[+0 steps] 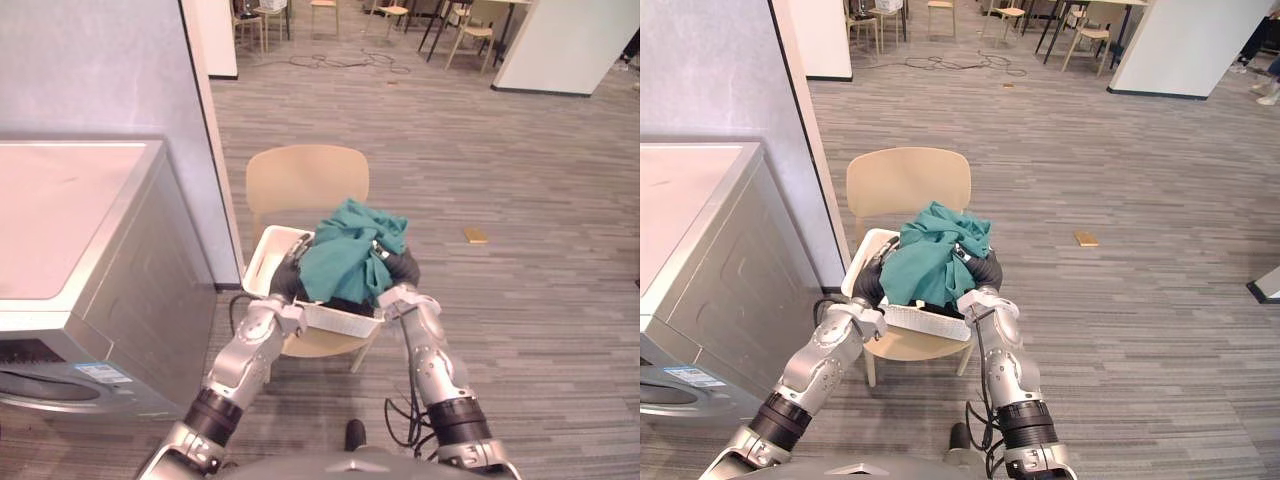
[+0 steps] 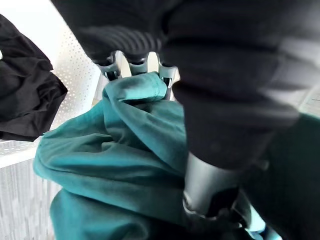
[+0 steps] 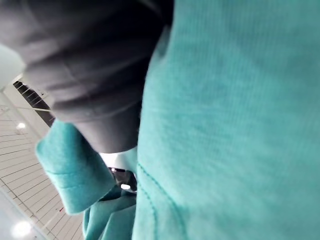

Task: Pick up the laundry basket with both hands and put the clothes into the washing machine.

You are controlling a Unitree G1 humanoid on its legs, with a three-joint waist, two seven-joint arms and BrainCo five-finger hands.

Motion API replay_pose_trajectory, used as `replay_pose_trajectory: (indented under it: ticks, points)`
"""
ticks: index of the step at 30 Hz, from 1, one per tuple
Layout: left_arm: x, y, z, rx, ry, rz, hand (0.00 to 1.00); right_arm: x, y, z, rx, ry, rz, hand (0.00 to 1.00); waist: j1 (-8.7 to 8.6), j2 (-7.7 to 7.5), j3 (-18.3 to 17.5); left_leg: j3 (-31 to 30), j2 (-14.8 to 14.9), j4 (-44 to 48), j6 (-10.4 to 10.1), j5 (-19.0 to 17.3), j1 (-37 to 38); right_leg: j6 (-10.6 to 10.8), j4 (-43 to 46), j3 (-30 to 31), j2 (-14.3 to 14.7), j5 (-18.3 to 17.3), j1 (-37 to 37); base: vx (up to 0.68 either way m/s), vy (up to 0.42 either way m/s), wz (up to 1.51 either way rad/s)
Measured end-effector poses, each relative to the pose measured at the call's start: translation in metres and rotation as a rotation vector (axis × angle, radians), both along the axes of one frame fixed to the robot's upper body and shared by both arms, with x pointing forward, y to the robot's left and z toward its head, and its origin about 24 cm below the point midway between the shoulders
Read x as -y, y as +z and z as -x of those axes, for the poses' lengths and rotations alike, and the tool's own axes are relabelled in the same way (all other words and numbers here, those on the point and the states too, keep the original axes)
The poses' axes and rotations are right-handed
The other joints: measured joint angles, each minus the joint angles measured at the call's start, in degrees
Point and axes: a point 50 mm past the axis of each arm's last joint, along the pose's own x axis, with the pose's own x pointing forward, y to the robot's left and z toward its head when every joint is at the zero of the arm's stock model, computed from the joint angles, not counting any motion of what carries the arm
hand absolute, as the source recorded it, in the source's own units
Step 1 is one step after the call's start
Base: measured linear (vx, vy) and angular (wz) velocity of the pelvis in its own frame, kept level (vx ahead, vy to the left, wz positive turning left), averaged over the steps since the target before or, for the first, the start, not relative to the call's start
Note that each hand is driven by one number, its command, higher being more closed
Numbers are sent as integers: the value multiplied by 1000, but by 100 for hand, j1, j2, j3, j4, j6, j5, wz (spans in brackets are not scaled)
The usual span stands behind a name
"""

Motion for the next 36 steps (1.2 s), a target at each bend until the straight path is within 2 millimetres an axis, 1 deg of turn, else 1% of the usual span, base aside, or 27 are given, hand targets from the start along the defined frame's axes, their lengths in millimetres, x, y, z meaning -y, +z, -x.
replay_pose_trajectory:
  ticks: [3, 4, 9, 15, 18, 21, 25, 26, 29, 32, 34, 36]
  points:
    - [4, 0, -3, 4, -22, -27, 0, 1, -5, 3, -17, -3, -2, 100, -9, -14, 3, 5, -1, 16, -4, -13, -3, 3, 0, 12, 0, 2, 0, 0, 0, 0]
    - [6, 0, -5, 8, -35, -49, 100, 1, -5, 4, -19, -4, -1, 100, -12, -17, 5, 5, -1, 44, 6, -32, -17, 4, 0, 15, 0, 3, 0, 0, 0, 0]
    - [12, 3, -12, 26, -65, -90, 100, 1, -5, 4, -17, -1, -12, 100, -56, -62, 29, 18, -2, 83, 26, -83, -82, 6, -1, 45, 0, -8, -20, -14, -5, -1]
    - [15, 5, -12, 32, -86, -88, 100, -3, -5, 4, -17, 13, -15, 100, -108, -119, 62, 78, -7, 83, 17, -101, -78, 6, -24, 107, 2, 6, -38, -8, -5, -3]
    - [16, 6, -13, 39, -91, -89, 100, -4, -5, 4, -19, 20, -16, 100, -106, -122, 63, 91, -9, 84, 8, -103, -78, 26, -24, 113, 1, 35, -38, 0, 0, 0]
    - [18, 12, -16, 61, -102, -92, 100, -5, -5, 4, -16, 19, -39, 100, -101, -129, 67, 103, -11, 85, 13, -109, -75, 35, -23, 122, 0, 31, -34, 0, 0, 0]
    - [19, 13, -17, 63, -104, -91, 100, -5, -5, 5, -17, 20, -46, 100, -110, -142, 75, 114, -12, 88, 17, -116, -70, 39, -24, 131, 0, 28, -32, 0, 0, 0]
    - [19, 13, -17, 63, -104, -91, 100, -5, -5, 5, -16, 21, -46, 0, -109, -146, 77, 116, -12, 89, 19, -118, -70, 40, -24, 132, 0, 28, -32, 0, 0, 0]
    - [17, 13, -18, 63, -92, -89, 100, -6, -6, 6, -17, 30, -46, 0, -105, -159, 85, 120, -12, 93, 24, -122, -68, 40, -24, 135, 0, 28, -28, 0, 0, 0]
    - [9, 15, -22, 62, -52, -81, 100, -8, -11, 11, -22, 53, -48, 0, -97, -163, 87, 120, -11, 111, 31, -127, -70, 40, -24, 135, 0, 28, -20, 0, 0, 0]
    - [3, 15, -24, 56, -12, -78, 100, -8, -15, 15, -35, 57, -50, 0, -97, -172, 94, 120, -10, 151, 42, -147, -75, 40, -26, 136, -1, 27, -8, 0, 0, 0]
    - [-9, 13, -27, 51, 40, -81, 100, -3, -18, 22, -39, 39, -54, 0, -87, -189, 104, 119, -10, 177, 50, -178, -78, 43, -34, 135, -5, 25, 8, 0, 0, 0]
